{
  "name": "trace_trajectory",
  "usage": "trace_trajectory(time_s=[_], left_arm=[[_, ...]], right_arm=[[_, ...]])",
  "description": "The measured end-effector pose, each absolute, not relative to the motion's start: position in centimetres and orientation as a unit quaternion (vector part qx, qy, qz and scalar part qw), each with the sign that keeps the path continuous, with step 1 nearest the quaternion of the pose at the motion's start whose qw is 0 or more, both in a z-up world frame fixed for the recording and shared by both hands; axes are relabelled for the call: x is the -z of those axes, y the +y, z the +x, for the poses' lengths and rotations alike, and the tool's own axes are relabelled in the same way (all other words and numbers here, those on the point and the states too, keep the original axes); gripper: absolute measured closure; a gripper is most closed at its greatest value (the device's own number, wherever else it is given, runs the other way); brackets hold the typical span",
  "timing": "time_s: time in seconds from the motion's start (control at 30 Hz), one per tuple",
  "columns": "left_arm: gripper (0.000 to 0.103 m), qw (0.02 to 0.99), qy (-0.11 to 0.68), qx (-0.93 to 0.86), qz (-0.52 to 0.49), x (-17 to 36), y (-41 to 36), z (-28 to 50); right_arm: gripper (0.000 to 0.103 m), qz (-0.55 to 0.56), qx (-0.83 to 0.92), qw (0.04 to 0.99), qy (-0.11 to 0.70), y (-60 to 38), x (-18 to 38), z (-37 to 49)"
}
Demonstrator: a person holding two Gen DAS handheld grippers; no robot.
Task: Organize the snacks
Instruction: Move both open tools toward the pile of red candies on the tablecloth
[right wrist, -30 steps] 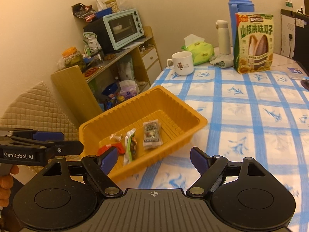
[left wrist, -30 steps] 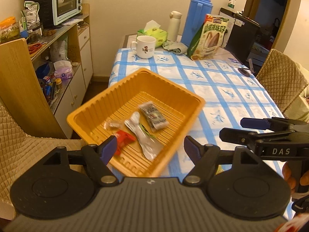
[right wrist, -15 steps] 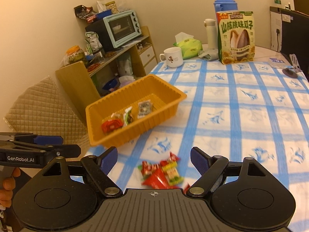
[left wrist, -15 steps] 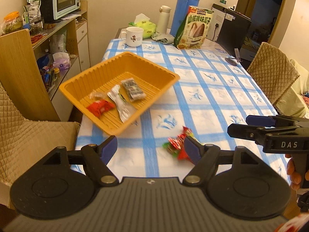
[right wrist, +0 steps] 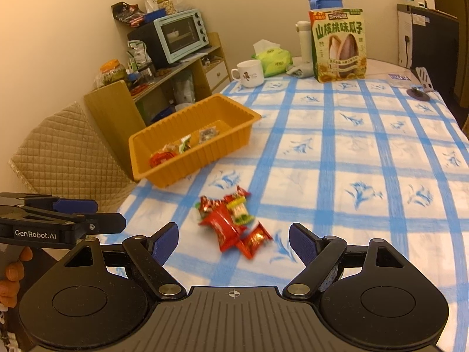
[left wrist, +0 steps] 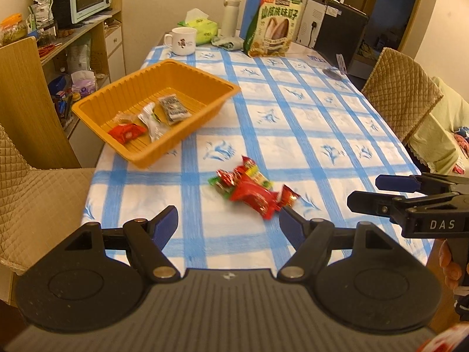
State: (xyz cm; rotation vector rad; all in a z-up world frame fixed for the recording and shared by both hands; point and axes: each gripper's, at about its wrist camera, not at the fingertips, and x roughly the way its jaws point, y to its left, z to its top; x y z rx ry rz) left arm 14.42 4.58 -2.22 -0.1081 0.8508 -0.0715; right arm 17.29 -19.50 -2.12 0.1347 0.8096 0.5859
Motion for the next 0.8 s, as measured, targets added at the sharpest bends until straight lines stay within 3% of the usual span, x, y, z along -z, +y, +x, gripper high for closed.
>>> trace_trajectory(time_s=[0.8], left_arm=[[0.029, 0.893, 0.445, 0.056, -0.035, 6.1, 1.4, 15.6]], right_arm=[[0.021, 0.054, -0.253, 0.861, 0.438, -21.9, 7.1, 17.2]])
